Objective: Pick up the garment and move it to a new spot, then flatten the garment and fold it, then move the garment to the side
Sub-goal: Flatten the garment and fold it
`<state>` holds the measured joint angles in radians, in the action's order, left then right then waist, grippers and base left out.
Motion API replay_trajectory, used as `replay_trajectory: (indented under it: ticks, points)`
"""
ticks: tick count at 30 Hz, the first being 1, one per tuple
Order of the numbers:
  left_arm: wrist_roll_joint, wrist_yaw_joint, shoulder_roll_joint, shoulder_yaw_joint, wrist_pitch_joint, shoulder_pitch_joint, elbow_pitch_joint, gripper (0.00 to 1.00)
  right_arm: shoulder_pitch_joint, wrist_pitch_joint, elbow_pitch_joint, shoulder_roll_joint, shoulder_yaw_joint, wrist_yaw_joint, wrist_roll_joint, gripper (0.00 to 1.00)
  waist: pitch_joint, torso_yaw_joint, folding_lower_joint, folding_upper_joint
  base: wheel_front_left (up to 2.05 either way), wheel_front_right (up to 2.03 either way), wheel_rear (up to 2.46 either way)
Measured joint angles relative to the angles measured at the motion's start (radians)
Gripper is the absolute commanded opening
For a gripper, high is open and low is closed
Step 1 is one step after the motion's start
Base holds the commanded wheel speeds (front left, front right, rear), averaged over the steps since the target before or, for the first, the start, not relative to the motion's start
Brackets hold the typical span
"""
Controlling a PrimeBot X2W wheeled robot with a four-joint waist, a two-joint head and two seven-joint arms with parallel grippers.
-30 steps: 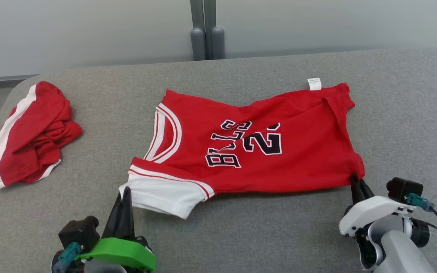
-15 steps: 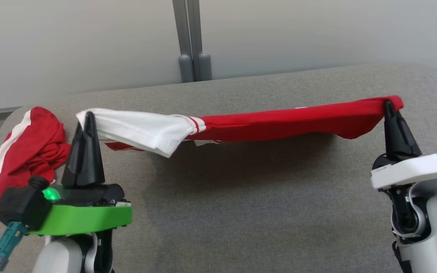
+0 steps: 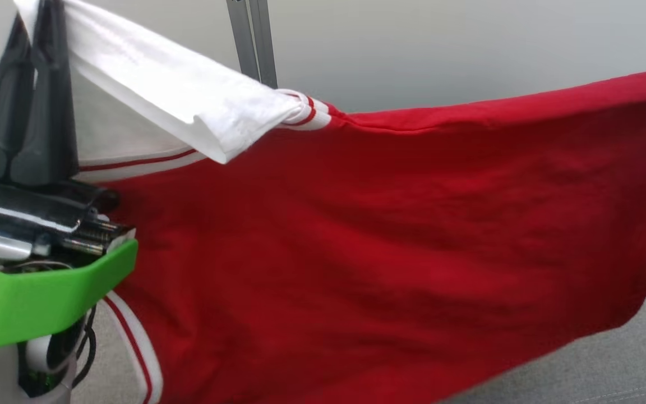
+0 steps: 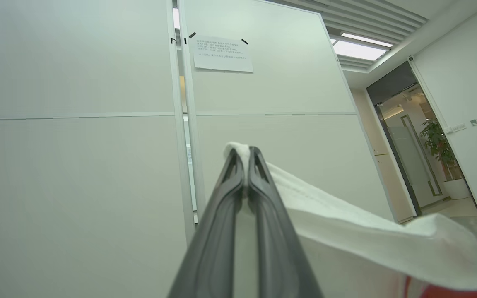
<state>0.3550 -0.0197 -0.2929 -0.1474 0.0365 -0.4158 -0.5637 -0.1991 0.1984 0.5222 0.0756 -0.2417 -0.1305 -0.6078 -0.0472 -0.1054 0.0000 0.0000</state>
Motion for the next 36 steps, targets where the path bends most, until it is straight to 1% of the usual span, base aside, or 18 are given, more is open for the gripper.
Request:
replay_trajectory:
  ticks: [3, 6, 8, 12, 15, 19, 21, 24, 27, 29, 31, 34, 36]
  points:
    - [-0.004, 0.01, -0.021, -0.001, 0.045, -0.056, -0.002, 0.0, -0.022, 0.053, 0.034, 0.001, -0.01, 0.0, 0.011, 0.0, 0.014, -0.006, 0.0, 0.0, 0.0, 0.0, 0.0]
    - [0.007, 0.016, -0.024, -0.016, 0.081, -0.098, 0.027, 0.0, -0.05, 0.092, 0.03, 0.002, 0.0, 0.0, 0.02, 0.0, 0.036, -0.01, 0.0, 0.0, 0.0, 0.0, 0.0]
    - [0.018, 0.023, -0.021, -0.022, 0.1, -0.133, 0.064, 0.0, -0.086, 0.106, 0.005, 0.002, 0.013, 0.0, 0.019, 0.0, 0.057, -0.012, 0.0, 0.0, 0.0, 0.0, 0.0]
    - [0.024, 0.052, -0.031, -0.029, 0.133, -0.278, 0.197, 0.0, -0.225, 0.1, -0.109, 0.02, 0.053, 0.0, 0.061, 0.0, 0.119, -0.013, 0.0, 0.0, 0.0, 0.0, 0.0]
    - [0.0, 0.077, -0.047, -0.041, 0.137, -0.453, 0.33, 0.0, -0.402, 0.072, -0.249, 0.048, 0.095, 0.0, 0.114, 0.0, 0.175, -0.01, 0.0, 0.0, 0.0, 0.0, 0.0]
    - [-0.063, 0.091, -0.05, -0.058, 0.099, -0.713, 0.574, 0.0, -0.684, 0.008, -0.492, 0.061, 0.155, 0.0, 0.193, 0.0, 0.252, -0.004, 0.0, 0.0, 0.0, 0.0, 0.0]
    - [-0.102, 0.091, -0.046, -0.07, 0.068, -0.827, 0.708, 0.0, -0.823, -0.047, -0.634, 0.059, 0.178, 0.0, 0.25, 0.0, 0.289, -0.001, 0.0, 0.0, 0.0, 0.0, 0.0]
    - [-0.151, 0.079, -0.026, -0.089, -0.002, -0.978, 0.86, 0.0, -0.993, -0.129, -0.833, 0.043, 0.182, 0.0, 0.332, 0.0, 0.335, 0.005, 0.0001, 0.0, 0.0, 0.0, 0.0]
    - [-0.184, 0.055, 0.015, -0.103, -0.106, -1.112, 0.956, 0.0, -1.142, -0.217, -0.982, 0.034, 0.169, 0.0, 0.406, 0.0, 0.38, 0.014, 0.0, 0.0, 0.0, 0.0, 0.0]
    - [-0.184, 0.046, 0.047, -0.107, -0.171, -1.153, 1.009, 0.0, -1.203, -0.267, -1.071, 0.024, 0.146, 0.0, 0.435, 0.0, 0.412, 0.023, 0.0001, 0.0, 0.0, 0.0, 0.0]
    - [-0.178, 0.046, 0.074, -0.114, -0.22, -1.144, 1.086, 0.0, -1.223, -0.318, -1.17, 0.016, 0.131, 0.0, 0.465, 0.0, 0.449, 0.033, 0.0001, 0.0, 0.0, 0.0, 0.0]
    - [-0.153, 0.042, 0.093, -0.104, -0.266, -1.082, 1.177, 0.0, -1.213, -0.383, -1.31, -0.001, 0.118, 0.0, 0.481, 0.0, 0.5, 0.048, 0.0002, 0.0, 0.0, 0.0, 0.0]
    - [-0.134, 0.037, 0.098, -0.085, -0.282, -1.029, 1.22, 0.0, -1.198, -0.409, -1.383, -0.009, 0.131, 0.0, 0.485, 0.0, 0.532, 0.057, 0.0002, 0.0, 0.0, 0.0, 0.0]
